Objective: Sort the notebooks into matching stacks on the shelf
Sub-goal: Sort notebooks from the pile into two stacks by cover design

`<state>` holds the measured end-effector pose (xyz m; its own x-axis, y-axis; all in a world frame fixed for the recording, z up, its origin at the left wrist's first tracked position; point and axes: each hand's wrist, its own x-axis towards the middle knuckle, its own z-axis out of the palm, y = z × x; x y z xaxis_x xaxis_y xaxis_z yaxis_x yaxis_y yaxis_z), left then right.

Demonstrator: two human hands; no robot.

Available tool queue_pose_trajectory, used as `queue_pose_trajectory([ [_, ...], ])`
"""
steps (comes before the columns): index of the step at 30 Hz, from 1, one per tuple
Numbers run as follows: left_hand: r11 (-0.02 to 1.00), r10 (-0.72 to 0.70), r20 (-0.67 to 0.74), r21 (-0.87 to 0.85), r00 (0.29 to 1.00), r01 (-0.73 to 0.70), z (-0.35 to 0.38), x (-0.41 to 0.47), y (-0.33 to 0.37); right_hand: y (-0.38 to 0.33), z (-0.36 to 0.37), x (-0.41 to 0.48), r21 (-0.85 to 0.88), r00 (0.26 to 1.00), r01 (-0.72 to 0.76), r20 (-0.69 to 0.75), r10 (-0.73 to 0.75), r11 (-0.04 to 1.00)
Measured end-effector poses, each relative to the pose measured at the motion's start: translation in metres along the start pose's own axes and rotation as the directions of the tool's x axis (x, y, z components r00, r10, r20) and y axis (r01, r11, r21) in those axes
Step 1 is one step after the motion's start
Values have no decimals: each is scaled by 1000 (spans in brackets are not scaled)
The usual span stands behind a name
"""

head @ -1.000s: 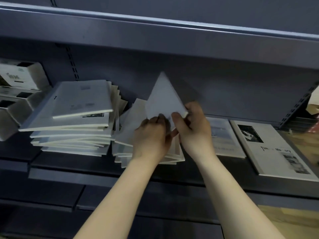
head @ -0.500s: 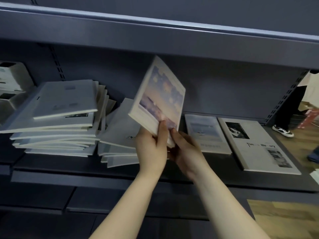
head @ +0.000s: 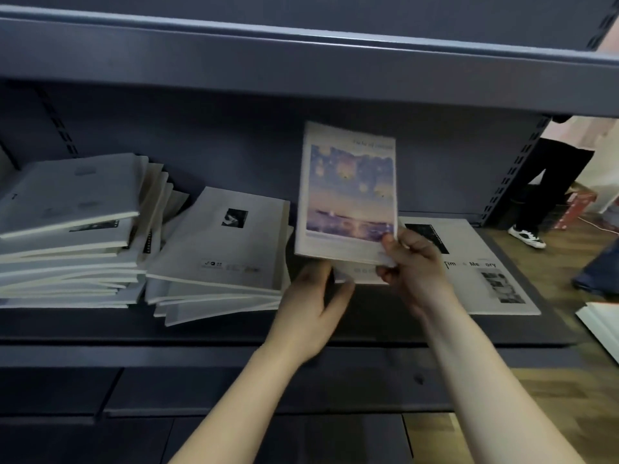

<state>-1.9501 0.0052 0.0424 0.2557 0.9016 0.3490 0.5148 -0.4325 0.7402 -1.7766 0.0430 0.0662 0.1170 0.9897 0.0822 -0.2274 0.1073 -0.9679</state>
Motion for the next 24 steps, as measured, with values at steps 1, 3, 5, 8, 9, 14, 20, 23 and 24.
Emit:
queue_pose_trajectory([
  [1,991,-17,60,137,998,9,7,-2,-2,-3,-12,3,-69,999,-2,-32,0,998],
  [3,915,-76,113,403,991,24,21,-6,-7,-6,-33,9,-167,995,-25,-98,8,986],
  [5,842,-97,73,537,993,42,29,-11,-12,-6,-51,16,-213,987,-68,-155,35,975],
  [8,815,-97,5,574,995,76,34,-19,-21,0,-75,24,-253,971,-156,-215,101,955],
  [9,810,-82,-13,582,997,74,36,-21,-24,3,-81,26,-271,967,-188,-218,130,944],
  [14,774,-20,-80,629,997,66,43,-21,-32,19,-93,33,-305,961,-239,-213,179,922],
  [20,765,-57,-81,637,995,96,44,-21,-29,28,-93,46,-345,972,-231,-129,198,910],
  [23,773,-65,-93,625,994,109,45,-22,-31,35,-90,46,-467,988,-154,-93,125,871],
  [24,775,-69,-98,621,993,115,46,-22,-32,36,-89,45,-511,993,-110,-85,77,853],
])
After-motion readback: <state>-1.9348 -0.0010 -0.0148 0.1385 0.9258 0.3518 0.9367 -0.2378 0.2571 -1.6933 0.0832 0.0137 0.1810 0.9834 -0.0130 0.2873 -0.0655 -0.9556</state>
